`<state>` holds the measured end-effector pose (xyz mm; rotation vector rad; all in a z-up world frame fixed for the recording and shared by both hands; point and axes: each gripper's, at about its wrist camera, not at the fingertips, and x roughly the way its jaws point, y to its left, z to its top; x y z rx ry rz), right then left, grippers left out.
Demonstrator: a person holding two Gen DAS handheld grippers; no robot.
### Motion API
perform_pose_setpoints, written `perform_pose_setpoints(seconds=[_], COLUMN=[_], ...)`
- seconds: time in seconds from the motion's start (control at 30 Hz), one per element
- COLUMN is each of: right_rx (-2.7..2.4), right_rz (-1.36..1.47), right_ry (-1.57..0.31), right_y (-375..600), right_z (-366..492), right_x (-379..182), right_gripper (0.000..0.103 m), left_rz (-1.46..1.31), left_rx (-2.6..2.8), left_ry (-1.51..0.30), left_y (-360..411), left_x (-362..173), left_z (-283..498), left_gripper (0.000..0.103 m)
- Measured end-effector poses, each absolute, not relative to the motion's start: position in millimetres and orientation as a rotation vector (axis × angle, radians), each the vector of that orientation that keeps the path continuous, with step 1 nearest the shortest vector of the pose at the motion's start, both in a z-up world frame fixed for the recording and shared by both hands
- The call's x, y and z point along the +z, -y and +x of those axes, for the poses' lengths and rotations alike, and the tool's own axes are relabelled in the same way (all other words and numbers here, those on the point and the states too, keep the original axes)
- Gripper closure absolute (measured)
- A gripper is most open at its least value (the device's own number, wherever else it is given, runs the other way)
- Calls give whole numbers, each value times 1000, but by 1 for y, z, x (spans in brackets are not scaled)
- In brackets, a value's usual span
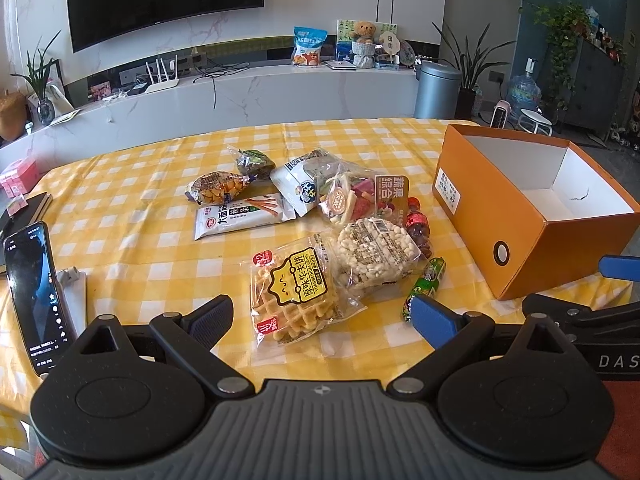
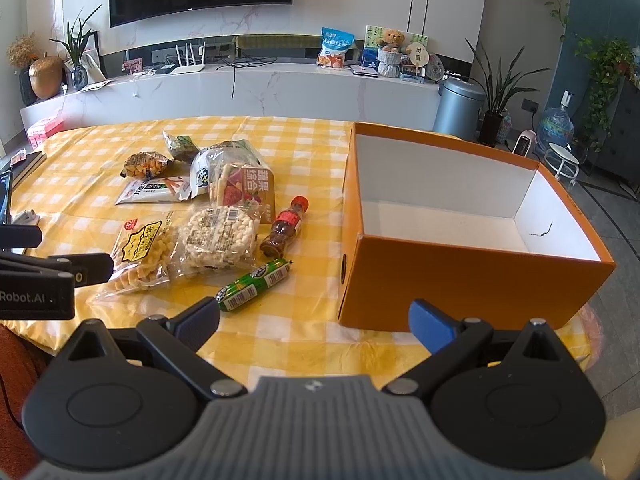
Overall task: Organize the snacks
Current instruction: 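Grasp the yellow waffle cake bag with the left gripper while the right grasps the nut cake bag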
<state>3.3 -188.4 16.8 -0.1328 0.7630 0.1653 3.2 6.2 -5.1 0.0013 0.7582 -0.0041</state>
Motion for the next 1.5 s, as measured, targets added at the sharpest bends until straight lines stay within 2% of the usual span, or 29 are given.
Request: perform_pose_setpoints(seconds=[0.27, 0.33, 0.4, 0.5, 0.57, 0.7, 0.83, 1.0, 1.3, 1.5], right_rx=[172, 201, 242, 299, 327, 344, 343, 352, 329, 352], right_rz=[-127, -117, -102, -90, -92, -103, -120, -160, -169, -163], right_ry=[-763, -749, -729, -723, -733, -739, -734, -716, -734, -735], right_y=[189, 187, 183, 174, 166, 152, 140, 127, 114, 104], right_z=[4, 3, 4, 10, 17, 32, 47, 64, 100, 110], right_x=[15, 13, 8, -2, -10, -20, -24, -30, -49, -60], right_gripper=[6, 15, 21, 34, 37, 36, 27, 21, 19, 10], left_rz=[-1, -4, -11, -35, -76, -213, -279, -326, -426, -478], left_rx=[-14, -29, -31, -51, -66, -22, 10, 42, 39, 48], left_ry=[-760, -751, -749, -770, -795, -789, -775, -772, -790, -860], left_y=[-9, -13, -19, -26, -32, -50, -61, -70, -81, -82], left_x=[-9, -13, -19, -26, -31, -37, -43, -48, -64, -78], left_z=[4, 6, 10, 17, 23, 33, 42, 55, 73, 84], left_gripper=[0, 0, 0, 14, 15, 13, 0, 0, 0, 0])
